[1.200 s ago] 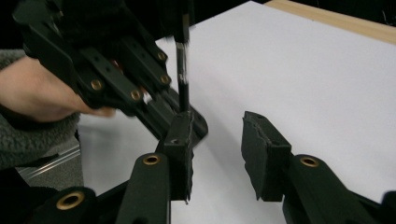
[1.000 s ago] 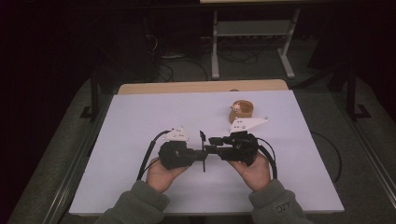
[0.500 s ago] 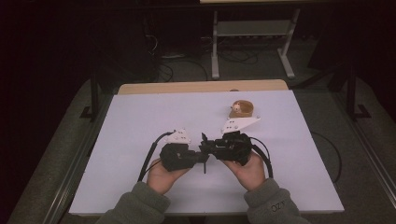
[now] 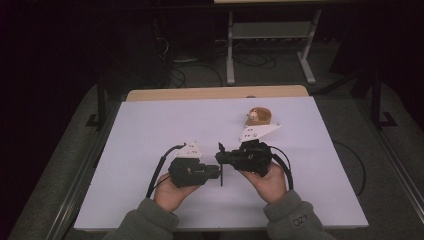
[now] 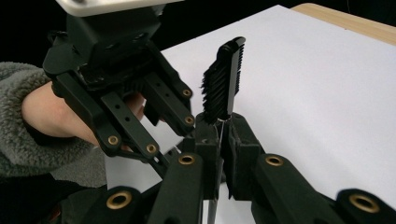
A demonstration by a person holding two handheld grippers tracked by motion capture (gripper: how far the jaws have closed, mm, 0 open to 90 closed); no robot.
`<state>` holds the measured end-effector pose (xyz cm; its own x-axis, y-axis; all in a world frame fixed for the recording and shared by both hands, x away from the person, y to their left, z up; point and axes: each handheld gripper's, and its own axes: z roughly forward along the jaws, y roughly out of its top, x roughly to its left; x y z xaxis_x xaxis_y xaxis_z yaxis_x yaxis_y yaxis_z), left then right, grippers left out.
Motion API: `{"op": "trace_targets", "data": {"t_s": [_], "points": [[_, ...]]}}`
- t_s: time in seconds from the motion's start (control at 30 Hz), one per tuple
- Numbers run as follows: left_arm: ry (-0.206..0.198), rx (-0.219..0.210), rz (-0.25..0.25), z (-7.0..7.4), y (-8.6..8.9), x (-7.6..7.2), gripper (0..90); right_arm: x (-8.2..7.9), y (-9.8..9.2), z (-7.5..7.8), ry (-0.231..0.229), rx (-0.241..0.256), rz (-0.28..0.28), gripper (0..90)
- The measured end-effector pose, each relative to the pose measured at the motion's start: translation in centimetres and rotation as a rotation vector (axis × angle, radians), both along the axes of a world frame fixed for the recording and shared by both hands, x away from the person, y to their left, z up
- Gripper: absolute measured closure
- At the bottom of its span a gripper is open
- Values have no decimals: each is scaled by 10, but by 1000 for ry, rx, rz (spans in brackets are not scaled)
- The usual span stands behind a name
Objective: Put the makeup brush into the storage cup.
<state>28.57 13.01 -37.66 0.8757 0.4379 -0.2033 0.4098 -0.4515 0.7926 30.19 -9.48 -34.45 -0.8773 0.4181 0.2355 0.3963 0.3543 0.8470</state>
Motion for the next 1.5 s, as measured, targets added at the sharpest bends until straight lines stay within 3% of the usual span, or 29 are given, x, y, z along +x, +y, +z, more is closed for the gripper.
{"op": "trace_targets", "data": {"t_s": [0.4, 0.57, 0.8, 1.5], "points": [[-10, -5, 48, -4, 21, -12, 750, 2, -2, 0, 0, -16, -11, 838], [-25, 22, 48, -7, 29, -17, 738, 3, -5, 0, 2, -25, -20, 838], [-32, 25, 63, -10, 39, -23, 719, 8, -17, 4, 4, -29, -45, 838], [-63, 35, 129, -9, 72, -31, 646, 42, -54, 37, -4, -114, -136, 838]]}}
